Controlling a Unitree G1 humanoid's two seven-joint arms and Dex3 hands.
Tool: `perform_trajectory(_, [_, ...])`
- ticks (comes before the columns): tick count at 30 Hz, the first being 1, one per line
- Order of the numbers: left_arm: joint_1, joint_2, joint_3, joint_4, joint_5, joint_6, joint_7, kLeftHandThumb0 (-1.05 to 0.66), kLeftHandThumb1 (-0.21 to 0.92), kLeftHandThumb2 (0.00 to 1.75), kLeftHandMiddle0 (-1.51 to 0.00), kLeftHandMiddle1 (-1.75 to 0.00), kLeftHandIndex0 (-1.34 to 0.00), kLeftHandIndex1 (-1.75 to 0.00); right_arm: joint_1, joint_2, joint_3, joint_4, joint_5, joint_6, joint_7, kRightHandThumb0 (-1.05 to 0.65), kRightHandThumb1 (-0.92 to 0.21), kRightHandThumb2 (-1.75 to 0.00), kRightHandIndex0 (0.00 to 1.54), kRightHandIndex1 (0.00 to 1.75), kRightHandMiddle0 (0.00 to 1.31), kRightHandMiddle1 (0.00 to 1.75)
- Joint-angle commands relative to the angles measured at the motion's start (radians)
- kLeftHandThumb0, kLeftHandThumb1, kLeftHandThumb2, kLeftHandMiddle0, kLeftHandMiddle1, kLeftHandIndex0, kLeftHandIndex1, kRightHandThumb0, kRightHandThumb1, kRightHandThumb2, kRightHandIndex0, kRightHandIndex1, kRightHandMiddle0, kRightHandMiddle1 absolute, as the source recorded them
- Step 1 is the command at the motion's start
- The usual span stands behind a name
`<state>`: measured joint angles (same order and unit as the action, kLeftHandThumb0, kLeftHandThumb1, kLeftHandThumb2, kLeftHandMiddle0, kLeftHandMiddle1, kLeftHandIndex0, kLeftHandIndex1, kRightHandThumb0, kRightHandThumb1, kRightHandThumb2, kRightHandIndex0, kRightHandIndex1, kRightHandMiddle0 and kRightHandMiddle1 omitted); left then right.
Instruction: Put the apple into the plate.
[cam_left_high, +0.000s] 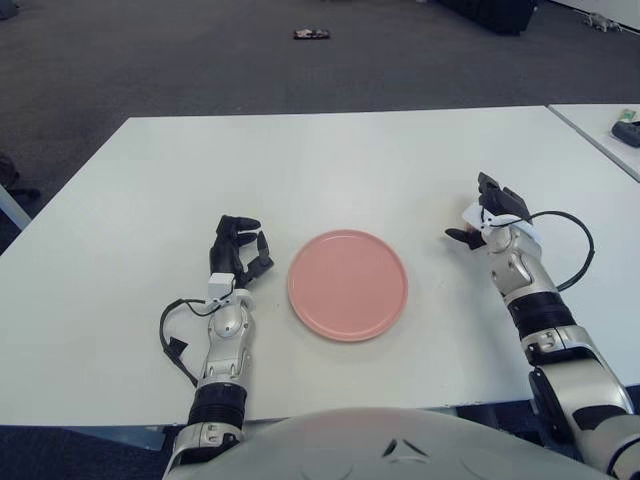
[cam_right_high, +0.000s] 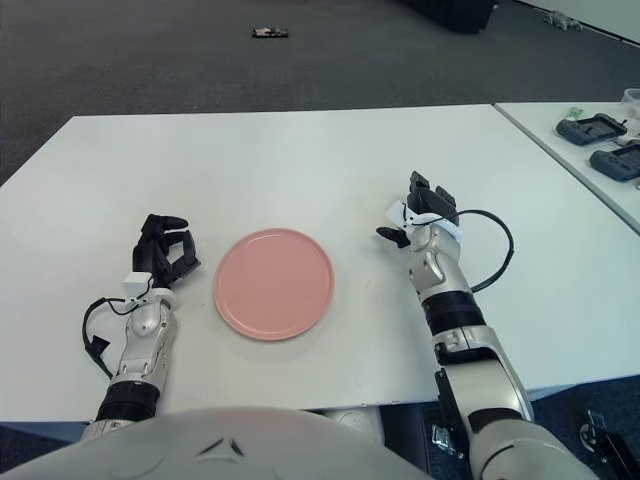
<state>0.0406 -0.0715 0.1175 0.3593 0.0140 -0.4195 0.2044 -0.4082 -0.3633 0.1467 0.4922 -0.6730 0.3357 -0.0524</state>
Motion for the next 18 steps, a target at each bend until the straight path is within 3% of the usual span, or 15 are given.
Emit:
perform_trajectory(1, [0.038,-0.002,0.001,0.034,0.001,0.03,-0.002,-0.42,0.51,1.09,-0.64,-1.71,-0.46,-1.75,0.013,0.013,0.033,0.064,0.02,-0.014,0.003,-0.9,-0.31,-0.86,0.0,0.0,0.0,0.0])
perform_trajectory(18, [0.03,0.0,0.004,0.044,0.008,0.03,0.007,-0.41,0.54,1.05,-0.63,-1.73,-0.44,-1.75,0.027,0.024,0.096,0.118,0.018,0.08,0.012,-0.96,-0.42,-0.79,0.0,0.0,0.0,0.0])
